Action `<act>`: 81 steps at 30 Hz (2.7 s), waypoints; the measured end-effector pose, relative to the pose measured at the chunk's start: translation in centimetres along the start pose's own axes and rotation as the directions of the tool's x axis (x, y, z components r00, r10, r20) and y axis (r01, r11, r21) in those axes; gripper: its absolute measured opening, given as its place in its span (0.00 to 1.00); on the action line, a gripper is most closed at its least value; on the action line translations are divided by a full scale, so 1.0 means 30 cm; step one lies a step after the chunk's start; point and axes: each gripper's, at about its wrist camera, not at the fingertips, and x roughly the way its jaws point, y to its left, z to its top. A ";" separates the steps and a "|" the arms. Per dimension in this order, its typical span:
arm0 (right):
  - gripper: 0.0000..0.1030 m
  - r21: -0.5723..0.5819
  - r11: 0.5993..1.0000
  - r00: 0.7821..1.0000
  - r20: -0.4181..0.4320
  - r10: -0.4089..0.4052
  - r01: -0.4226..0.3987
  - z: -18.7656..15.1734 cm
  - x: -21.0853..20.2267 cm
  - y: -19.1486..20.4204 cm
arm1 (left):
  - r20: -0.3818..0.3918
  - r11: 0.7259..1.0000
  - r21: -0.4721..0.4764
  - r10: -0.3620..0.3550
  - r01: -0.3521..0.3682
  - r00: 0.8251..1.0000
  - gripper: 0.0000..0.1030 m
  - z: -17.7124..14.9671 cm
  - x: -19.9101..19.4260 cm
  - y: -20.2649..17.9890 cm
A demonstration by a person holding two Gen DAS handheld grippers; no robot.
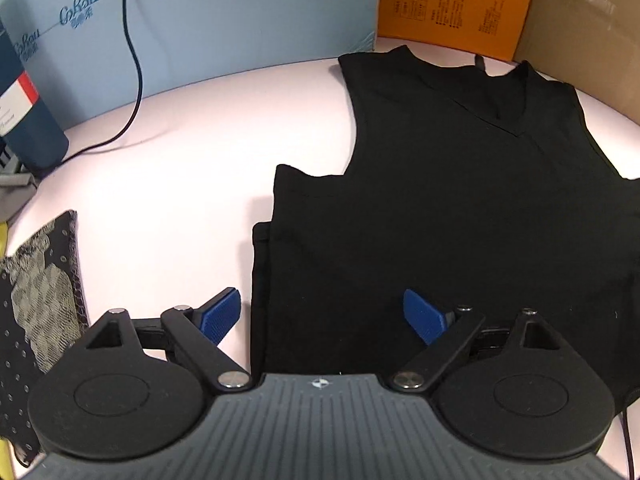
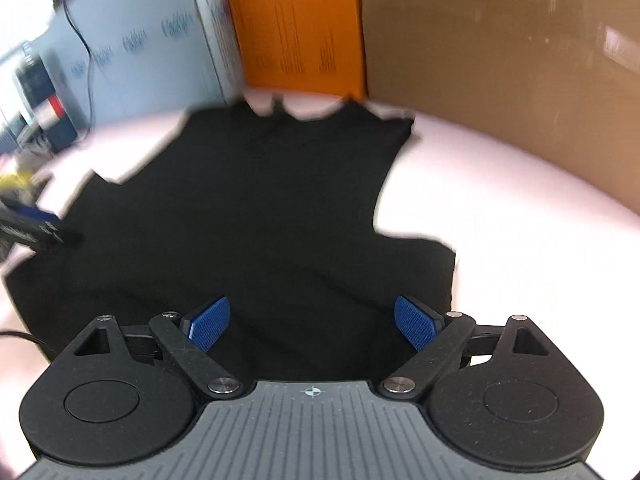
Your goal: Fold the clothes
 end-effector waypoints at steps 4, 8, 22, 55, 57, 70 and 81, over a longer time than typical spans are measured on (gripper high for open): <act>0.92 -0.083 0.994 0.991 -0.118 0.067 -0.077 -0.047 0.028 0.024 | -0.007 1.000 -0.027 0.009 -0.009 1.000 0.96 0.005 -0.003 0.009; 0.93 -0.153 0.987 0.989 -0.144 0.022 -0.045 -0.041 0.009 0.010 | -0.013 1.000 -0.022 0.022 -0.022 1.000 0.97 0.018 0.014 0.019; 0.93 -0.104 0.994 0.989 0.144 -0.029 0.045 0.472 -0.261 -0.179 | 0.464 0.994 0.044 0.065 -0.096 0.884 0.95 0.712 -0.494 0.151; 0.52 -0.012 0.989 0.989 -0.008 0.145 -0.145 0.269 0.289 -0.383 | 0.145 0.935 0.140 -0.345 0.326 0.927 0.48 0.609 0.396 0.051; 0.52 -0.034 0.988 0.989 -0.008 0.150 -0.150 0.278 0.312 -0.379 | 0.143 0.932 0.147 -0.351 0.331 0.925 0.47 0.616 0.404 0.045; 0.50 -0.227 0.930 0.958 -0.059 0.282 -0.288 0.365 0.463 -0.291 | 0.143 0.877 0.313 -0.422 0.364 0.895 0.47 0.631 0.412 -0.004; 0.23 -0.265 0.907 0.943 -0.155 0.294 -0.326 0.374 0.515 -0.254 | 0.099 0.858 0.328 -0.448 0.396 0.888 0.46 0.650 0.443 -0.011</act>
